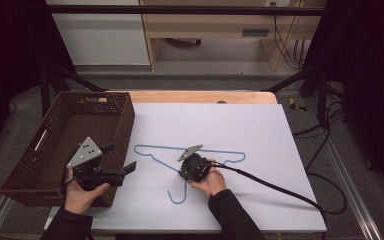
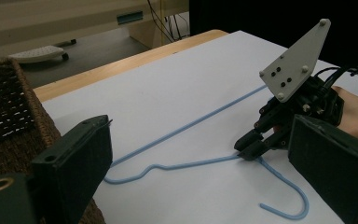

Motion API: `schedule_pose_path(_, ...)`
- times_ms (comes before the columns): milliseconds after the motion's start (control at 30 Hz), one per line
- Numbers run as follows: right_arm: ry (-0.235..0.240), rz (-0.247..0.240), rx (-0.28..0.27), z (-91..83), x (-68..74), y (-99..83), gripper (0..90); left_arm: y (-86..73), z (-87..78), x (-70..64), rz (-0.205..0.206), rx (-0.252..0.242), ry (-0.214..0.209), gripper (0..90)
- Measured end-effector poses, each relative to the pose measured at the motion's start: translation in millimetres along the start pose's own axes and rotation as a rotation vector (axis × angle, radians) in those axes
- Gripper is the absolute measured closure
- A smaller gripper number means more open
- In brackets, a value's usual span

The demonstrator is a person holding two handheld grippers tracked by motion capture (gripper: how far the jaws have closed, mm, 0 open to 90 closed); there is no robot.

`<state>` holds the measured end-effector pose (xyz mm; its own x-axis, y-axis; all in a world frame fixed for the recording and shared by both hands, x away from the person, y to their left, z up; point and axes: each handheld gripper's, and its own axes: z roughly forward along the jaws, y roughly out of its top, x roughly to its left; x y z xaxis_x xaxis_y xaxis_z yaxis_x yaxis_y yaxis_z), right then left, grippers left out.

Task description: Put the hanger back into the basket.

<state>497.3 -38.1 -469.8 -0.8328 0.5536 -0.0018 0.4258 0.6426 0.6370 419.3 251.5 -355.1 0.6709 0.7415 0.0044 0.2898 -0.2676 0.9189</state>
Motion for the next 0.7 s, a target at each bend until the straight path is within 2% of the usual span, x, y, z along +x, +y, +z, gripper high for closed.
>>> schedule_pose_path(133, 0.021, 0.004, 0.010, -0.2, -1.6, 0.7, 86.8, -0.3, 0.6, -0.2, 0.003, 0.004, 0.001, 6.0)
schedule_pose_path(433, 0.041, 0.008, 0.009, -0.6, -5.2, 1.4, 87.5, -0.5, 1.3, -0.8, 0.010, 0.009, 0.001, 6.0)
schedule_pose_path(567, 0.076, 0.045, -0.010, -8.7, -8.2, 6.1, 87.7, -0.7, 2.3, -1.1, 0.016, 0.013, 0.005, 6.0)
schedule_pose_path(700, 0.096, 0.058, -0.018, -14.7, -11.0, 8.9, 87.7, -0.9, 3.6, -2.3, 0.018, 0.016, 0.001, 6.0)
